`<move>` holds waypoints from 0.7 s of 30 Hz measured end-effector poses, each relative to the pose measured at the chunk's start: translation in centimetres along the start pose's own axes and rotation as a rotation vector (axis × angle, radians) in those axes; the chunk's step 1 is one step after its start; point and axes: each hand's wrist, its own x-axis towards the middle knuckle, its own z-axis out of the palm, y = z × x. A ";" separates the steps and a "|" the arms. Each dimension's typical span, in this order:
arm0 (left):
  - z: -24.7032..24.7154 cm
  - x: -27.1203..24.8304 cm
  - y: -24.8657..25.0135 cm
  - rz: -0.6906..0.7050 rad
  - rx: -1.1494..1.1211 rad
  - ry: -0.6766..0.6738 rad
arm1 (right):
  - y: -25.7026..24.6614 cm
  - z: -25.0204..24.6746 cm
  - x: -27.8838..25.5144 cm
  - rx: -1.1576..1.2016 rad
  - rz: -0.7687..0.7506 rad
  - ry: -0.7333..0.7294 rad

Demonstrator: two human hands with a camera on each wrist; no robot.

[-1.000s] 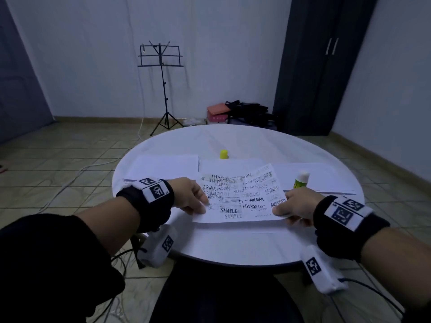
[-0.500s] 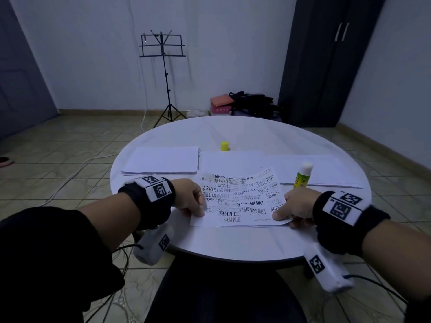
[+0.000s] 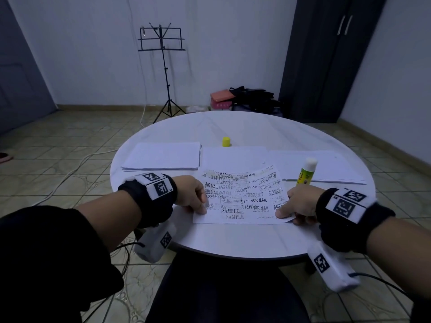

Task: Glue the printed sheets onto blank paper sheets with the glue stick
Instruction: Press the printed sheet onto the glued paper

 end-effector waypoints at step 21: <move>0.1 0.3 0.0 0.000 0.085 0.012 | -0.7 0.1 -1.2 -0.092 -0.013 0.025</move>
